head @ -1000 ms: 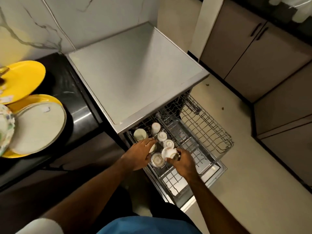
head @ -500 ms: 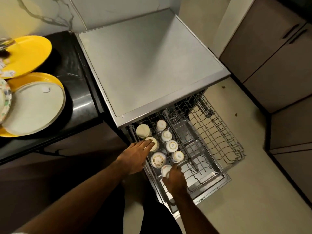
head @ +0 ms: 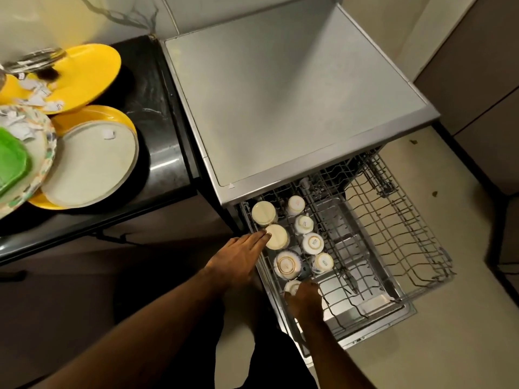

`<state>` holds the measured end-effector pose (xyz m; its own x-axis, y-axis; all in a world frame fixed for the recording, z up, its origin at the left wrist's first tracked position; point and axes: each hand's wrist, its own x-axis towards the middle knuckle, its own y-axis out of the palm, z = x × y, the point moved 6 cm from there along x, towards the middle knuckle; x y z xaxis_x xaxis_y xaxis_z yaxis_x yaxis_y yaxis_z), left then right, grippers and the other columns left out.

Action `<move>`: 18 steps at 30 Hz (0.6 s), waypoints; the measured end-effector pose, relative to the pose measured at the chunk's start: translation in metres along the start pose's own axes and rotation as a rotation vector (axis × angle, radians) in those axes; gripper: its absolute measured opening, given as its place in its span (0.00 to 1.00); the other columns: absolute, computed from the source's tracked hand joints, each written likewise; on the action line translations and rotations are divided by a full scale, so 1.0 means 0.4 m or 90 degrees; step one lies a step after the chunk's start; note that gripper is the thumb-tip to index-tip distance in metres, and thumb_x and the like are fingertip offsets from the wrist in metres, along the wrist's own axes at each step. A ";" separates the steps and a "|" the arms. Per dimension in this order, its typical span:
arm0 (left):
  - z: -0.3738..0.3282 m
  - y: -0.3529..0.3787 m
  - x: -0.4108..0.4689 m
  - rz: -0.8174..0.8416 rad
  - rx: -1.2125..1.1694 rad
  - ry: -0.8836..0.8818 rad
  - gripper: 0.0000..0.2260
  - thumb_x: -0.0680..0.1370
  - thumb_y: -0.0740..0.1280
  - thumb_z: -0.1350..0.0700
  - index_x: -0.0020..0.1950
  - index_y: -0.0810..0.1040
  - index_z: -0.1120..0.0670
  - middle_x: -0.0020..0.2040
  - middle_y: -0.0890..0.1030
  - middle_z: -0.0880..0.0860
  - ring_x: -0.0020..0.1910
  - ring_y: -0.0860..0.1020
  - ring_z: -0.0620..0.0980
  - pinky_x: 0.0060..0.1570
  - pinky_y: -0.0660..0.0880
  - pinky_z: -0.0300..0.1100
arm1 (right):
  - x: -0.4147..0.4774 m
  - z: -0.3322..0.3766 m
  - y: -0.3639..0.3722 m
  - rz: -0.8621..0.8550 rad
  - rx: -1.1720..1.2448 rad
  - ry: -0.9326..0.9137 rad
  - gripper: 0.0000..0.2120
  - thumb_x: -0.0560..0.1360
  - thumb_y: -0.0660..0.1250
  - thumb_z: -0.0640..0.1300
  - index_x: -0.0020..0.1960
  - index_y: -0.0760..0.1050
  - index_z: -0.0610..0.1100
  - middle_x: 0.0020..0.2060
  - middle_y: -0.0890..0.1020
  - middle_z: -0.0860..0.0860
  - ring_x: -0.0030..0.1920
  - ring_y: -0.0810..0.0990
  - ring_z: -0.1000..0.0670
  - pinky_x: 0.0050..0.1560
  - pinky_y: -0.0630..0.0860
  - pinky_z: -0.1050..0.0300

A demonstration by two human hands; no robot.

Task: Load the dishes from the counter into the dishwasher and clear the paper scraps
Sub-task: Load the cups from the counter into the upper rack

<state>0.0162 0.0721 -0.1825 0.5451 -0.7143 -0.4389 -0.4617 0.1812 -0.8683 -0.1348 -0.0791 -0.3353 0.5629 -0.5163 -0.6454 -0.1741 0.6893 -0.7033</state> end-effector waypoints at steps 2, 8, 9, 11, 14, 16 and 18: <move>-0.006 -0.001 0.003 0.006 0.002 0.008 0.41 0.80 0.67 0.52 0.84 0.43 0.50 0.84 0.48 0.51 0.82 0.52 0.52 0.79 0.57 0.53 | 0.002 -0.004 0.011 -0.005 0.025 0.001 0.38 0.72 0.79 0.53 0.72 0.66 0.38 0.62 0.75 0.40 0.61 0.80 0.39 0.57 0.79 0.48; -0.043 -0.025 0.013 -0.015 -0.015 0.017 0.38 0.82 0.64 0.54 0.84 0.43 0.51 0.84 0.48 0.51 0.82 0.52 0.52 0.79 0.56 0.51 | -0.002 -0.041 0.013 0.032 0.110 -0.003 0.38 0.69 0.81 0.52 0.71 0.70 0.42 0.62 0.77 0.42 0.62 0.78 0.41 0.58 0.76 0.51; -0.049 -0.029 0.016 -0.019 -0.010 0.022 0.38 0.81 0.64 0.54 0.84 0.43 0.51 0.84 0.48 0.51 0.82 0.53 0.52 0.79 0.56 0.51 | 0.000 -0.047 0.009 0.037 0.120 0.001 0.37 0.68 0.81 0.52 0.71 0.70 0.42 0.61 0.78 0.43 0.61 0.78 0.42 0.57 0.76 0.52; -0.061 -0.037 0.019 -0.024 -0.002 0.031 0.37 0.81 0.64 0.54 0.84 0.44 0.51 0.84 0.49 0.52 0.82 0.54 0.52 0.78 0.57 0.51 | -0.007 -0.053 0.000 0.048 0.135 0.006 0.37 0.67 0.82 0.53 0.70 0.70 0.42 0.61 0.79 0.43 0.61 0.78 0.42 0.55 0.74 0.55; -0.078 -0.059 0.026 -0.033 0.005 0.043 0.38 0.81 0.65 0.53 0.84 0.45 0.51 0.84 0.50 0.52 0.82 0.54 0.53 0.78 0.59 0.51 | -0.031 -0.034 -0.036 0.052 0.149 -0.010 0.34 0.70 0.80 0.51 0.70 0.71 0.42 0.63 0.78 0.45 0.63 0.78 0.44 0.53 0.69 0.60; -0.090 -0.083 0.026 -0.044 0.012 0.050 0.37 0.81 0.65 0.52 0.84 0.46 0.51 0.84 0.50 0.52 0.82 0.54 0.53 0.78 0.59 0.52 | -0.049 0.009 -0.085 0.019 0.177 -0.055 0.30 0.73 0.77 0.48 0.71 0.72 0.43 0.65 0.78 0.45 0.66 0.77 0.44 0.58 0.70 0.60; -0.099 -0.123 0.020 -0.076 0.034 0.059 0.37 0.81 0.64 0.50 0.84 0.48 0.52 0.84 0.50 0.53 0.81 0.55 0.54 0.77 0.61 0.52 | -0.068 0.076 -0.147 -0.026 0.211 -0.111 0.27 0.75 0.75 0.48 0.71 0.73 0.45 0.65 0.79 0.47 0.67 0.77 0.46 0.65 0.73 0.55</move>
<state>0.0158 0.0306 -0.1341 0.5254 -0.7921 -0.3106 -0.3582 0.1253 -0.9252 -0.1151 -0.0902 -0.2673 0.6979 -0.4722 -0.5385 0.1062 0.8118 -0.5743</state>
